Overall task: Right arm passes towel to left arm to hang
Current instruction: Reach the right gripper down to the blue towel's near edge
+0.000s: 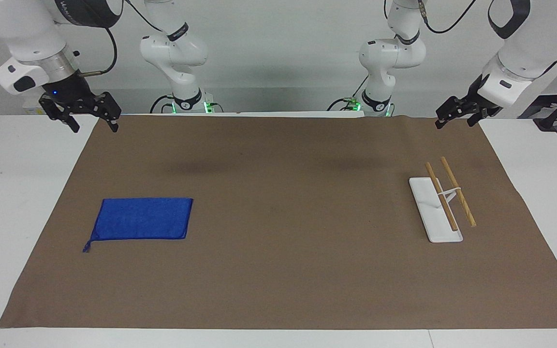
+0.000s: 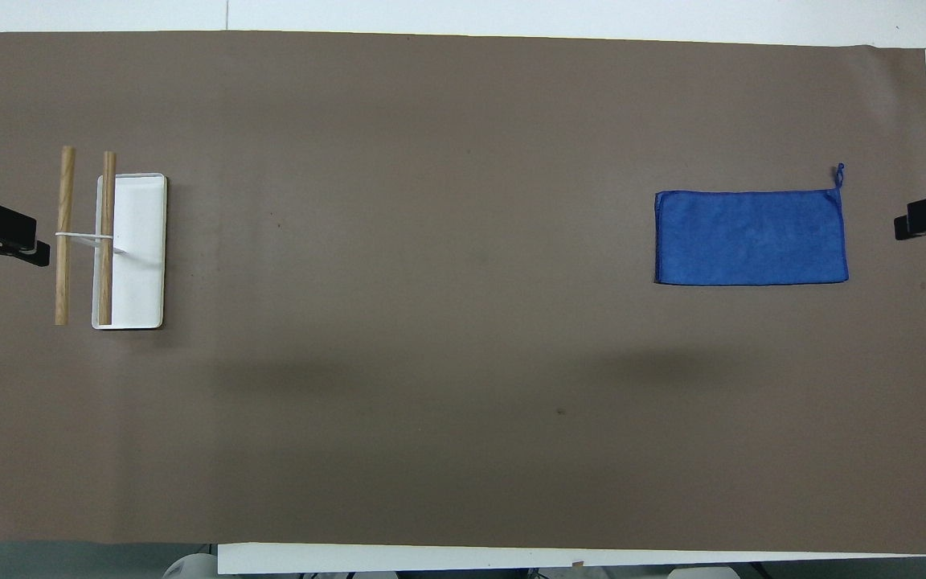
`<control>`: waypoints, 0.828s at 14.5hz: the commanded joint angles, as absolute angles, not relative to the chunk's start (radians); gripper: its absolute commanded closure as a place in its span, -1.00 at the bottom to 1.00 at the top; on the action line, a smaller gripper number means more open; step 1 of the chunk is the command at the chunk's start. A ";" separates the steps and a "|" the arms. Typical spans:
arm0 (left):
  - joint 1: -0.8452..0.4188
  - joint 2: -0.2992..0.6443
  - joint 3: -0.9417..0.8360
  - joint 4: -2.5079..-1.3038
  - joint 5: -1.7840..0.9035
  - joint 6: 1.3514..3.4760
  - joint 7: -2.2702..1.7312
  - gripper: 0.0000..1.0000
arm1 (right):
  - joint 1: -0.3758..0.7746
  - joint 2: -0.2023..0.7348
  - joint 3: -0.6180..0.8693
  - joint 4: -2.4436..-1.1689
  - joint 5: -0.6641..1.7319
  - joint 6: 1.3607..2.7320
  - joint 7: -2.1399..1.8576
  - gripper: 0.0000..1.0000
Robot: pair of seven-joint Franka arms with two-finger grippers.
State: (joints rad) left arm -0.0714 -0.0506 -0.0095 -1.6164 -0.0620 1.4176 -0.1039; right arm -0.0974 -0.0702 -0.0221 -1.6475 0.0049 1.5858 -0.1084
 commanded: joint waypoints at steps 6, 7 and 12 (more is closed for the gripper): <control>-0.071 -0.064 -0.009 -1.632 -0.052 1.427 -0.103 -1.00 | -0.123 -0.067 -0.006 -1.670 0.003 1.603 -0.104 -1.00; -0.071 -0.064 -0.009 -1.631 -0.052 1.427 -0.104 -1.00 | -0.123 -0.066 -0.006 -1.718 0.003 1.650 -0.110 -1.00; -0.072 -0.064 -0.008 -1.632 -0.052 1.427 -0.103 -1.00 | -0.127 -0.025 -0.008 -1.980 0.003 2.024 -0.127 -1.00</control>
State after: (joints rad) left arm -0.0714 -0.0506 -0.0095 -1.6164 -0.0620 1.4176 -0.1039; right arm -0.1055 -0.0297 -0.0219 -1.8851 0.0050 1.9016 -0.1083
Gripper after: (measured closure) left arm 0.000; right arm 0.000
